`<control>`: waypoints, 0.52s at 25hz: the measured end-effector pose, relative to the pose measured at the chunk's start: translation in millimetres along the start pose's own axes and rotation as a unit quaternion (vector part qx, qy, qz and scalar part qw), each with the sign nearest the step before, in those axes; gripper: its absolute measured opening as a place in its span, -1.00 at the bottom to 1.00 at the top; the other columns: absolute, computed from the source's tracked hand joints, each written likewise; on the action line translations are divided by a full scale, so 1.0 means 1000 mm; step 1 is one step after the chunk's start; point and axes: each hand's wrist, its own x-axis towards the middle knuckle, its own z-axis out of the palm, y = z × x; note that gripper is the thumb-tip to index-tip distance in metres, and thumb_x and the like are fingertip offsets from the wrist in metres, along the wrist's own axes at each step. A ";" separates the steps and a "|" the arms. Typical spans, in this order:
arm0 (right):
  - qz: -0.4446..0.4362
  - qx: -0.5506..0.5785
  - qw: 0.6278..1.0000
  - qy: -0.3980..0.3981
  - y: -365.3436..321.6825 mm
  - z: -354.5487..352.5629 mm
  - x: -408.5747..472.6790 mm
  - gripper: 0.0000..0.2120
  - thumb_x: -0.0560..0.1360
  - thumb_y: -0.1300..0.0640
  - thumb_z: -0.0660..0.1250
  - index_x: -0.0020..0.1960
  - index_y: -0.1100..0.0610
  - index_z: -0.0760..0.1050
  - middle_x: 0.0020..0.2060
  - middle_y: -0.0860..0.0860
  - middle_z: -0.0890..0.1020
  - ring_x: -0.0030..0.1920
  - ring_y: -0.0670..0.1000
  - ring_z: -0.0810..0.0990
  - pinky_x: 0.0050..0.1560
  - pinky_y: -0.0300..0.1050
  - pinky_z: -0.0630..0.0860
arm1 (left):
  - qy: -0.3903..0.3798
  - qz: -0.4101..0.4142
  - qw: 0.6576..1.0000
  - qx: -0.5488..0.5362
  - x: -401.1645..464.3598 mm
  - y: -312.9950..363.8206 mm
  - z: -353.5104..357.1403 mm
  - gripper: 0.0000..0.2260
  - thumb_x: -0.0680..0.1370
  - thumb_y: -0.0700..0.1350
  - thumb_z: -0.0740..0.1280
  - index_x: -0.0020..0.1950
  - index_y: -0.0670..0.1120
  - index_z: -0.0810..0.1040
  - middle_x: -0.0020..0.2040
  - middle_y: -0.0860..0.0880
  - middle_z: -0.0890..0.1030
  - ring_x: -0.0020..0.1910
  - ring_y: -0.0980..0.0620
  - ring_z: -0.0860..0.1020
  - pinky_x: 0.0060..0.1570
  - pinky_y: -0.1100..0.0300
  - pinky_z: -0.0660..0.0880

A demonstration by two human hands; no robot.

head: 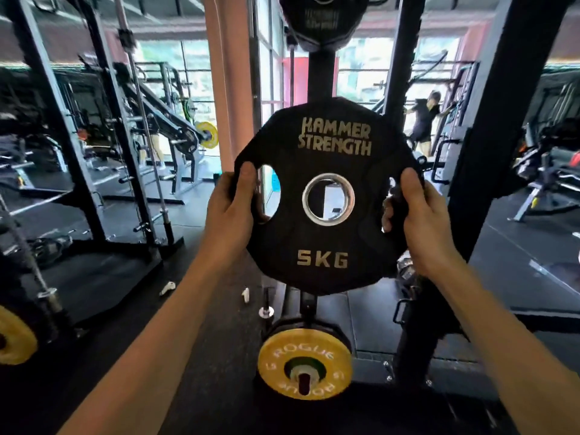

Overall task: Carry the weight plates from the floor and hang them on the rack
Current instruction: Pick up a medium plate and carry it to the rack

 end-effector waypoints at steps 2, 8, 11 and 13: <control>-0.014 -0.004 1.000 -0.002 -0.002 0.003 0.034 -0.64 0.61 -0.13 0.19 -0.04 0.19 0.37 -0.45 0.01 0.48 -0.50 -0.01 0.44 -0.41 -0.22 0.44 | 0.003 0.021 1.000 0.012 0.025 0.003 0.016 -0.70 0.59 0.22 0.22 -0.07 0.01 0.54 -0.25 0.11 0.57 -0.27 0.20 0.54 -0.17 0.22 0.46; -0.045 -0.027 0.999 -0.007 0.015 0.016 0.112 -0.64 0.62 -0.14 0.18 -0.02 0.19 0.37 -0.45 -0.01 0.48 -0.48 -0.01 0.45 -0.38 -0.16 0.43 | -0.010 0.055 0.998 -0.003 0.106 -0.015 0.046 -0.75 0.65 0.10 0.18 -0.02 -0.06 0.48 -0.42 0.18 0.52 -0.42 0.25 0.46 -0.32 0.33 0.45; -0.053 -0.038 0.998 -0.006 0.039 0.027 0.149 -0.64 0.62 -0.14 0.18 -0.03 0.19 0.37 -0.46 -0.01 0.49 -0.47 0.00 0.44 -0.37 -0.13 0.42 | -0.017 0.057 0.998 -0.003 0.147 -0.043 0.052 -0.76 0.65 0.11 0.18 -0.07 -0.03 0.45 -0.42 0.16 0.51 -0.41 0.22 0.48 -0.32 0.30 0.46; -0.048 -0.047 0.998 -0.009 0.058 0.034 0.171 -0.62 0.62 -0.14 0.18 -0.03 0.20 0.38 -0.44 0.02 0.49 -0.47 0.01 0.45 -0.38 -0.15 0.43 | -0.023 0.047 0.999 -0.003 0.171 -0.063 0.056 -0.76 0.64 0.11 0.19 -0.05 -0.03 0.46 -0.33 0.12 0.52 -0.39 0.23 0.50 -0.35 0.36 0.46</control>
